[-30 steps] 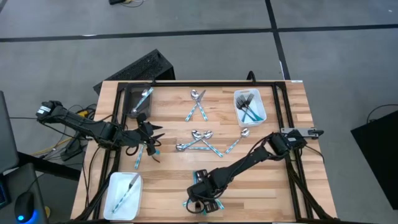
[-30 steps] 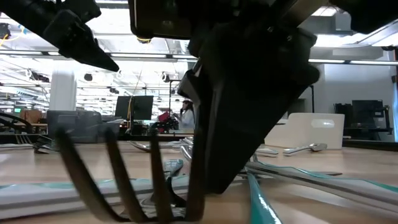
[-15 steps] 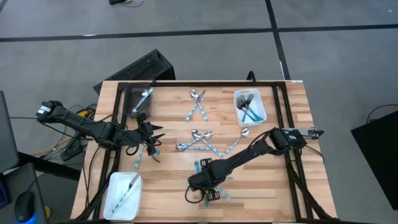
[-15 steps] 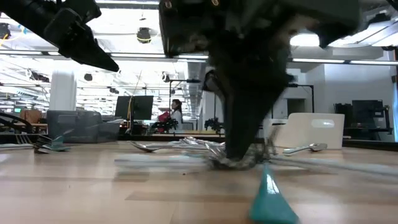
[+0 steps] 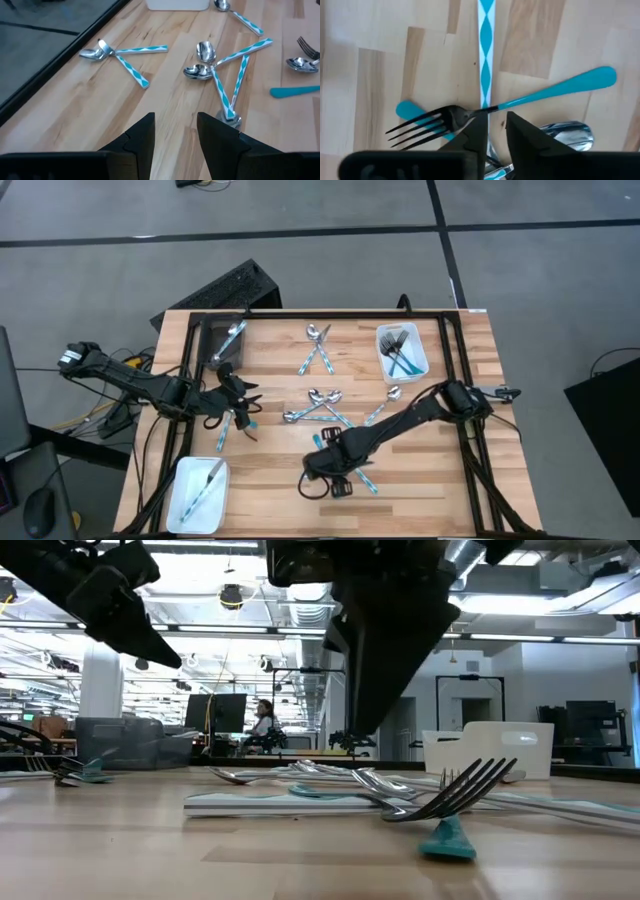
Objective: Sort silverware by color (type)
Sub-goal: Put the light blue table knife into the bottom white bin
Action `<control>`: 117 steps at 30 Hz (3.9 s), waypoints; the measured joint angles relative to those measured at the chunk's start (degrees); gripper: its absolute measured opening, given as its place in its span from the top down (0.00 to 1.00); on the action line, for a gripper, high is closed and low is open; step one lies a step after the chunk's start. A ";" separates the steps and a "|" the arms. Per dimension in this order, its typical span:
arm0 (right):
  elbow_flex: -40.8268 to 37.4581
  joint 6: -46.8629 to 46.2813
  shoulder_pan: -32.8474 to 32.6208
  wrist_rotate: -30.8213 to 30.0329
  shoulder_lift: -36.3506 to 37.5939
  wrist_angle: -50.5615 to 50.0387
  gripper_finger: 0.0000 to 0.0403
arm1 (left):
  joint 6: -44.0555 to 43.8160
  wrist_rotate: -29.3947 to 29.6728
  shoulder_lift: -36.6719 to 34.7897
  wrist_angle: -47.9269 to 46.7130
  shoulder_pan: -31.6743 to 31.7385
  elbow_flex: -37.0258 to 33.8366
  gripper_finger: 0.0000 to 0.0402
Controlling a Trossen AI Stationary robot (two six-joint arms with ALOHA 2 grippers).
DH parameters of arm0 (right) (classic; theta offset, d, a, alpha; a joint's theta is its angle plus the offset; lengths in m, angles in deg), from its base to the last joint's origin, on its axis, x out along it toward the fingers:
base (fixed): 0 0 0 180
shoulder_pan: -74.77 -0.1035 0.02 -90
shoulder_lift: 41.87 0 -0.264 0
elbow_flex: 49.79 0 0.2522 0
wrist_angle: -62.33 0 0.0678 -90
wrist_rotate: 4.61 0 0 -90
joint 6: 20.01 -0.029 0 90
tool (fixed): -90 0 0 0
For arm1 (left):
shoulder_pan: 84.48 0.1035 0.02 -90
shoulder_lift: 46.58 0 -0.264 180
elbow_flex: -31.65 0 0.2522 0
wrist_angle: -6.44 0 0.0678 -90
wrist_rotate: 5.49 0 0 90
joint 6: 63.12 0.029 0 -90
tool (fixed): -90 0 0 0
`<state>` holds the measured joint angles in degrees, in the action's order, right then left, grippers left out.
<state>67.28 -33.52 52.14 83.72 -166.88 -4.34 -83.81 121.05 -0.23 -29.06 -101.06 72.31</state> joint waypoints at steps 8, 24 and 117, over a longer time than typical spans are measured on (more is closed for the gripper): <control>-6.47 -4.49 -1.62 -0.44 0.04 1.43 0.72 | -0.12 0.26 0.00 0.19 0.00 0.00 0.66; -12.17 -3.05 -0.22 0.36 0.43 8.20 0.79 | -0.12 0.85 0.00 0.47 0.00 0.00 0.66; -14.22 0.77 5.94 -5.58 0.26 22.32 0.61 | -0.40 2.37 -0.01 -1.98 0.00 0.01 0.66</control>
<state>53.06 -32.75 58.08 78.14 -166.62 17.98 -84.21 123.41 -0.24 -31.04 -101.06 72.32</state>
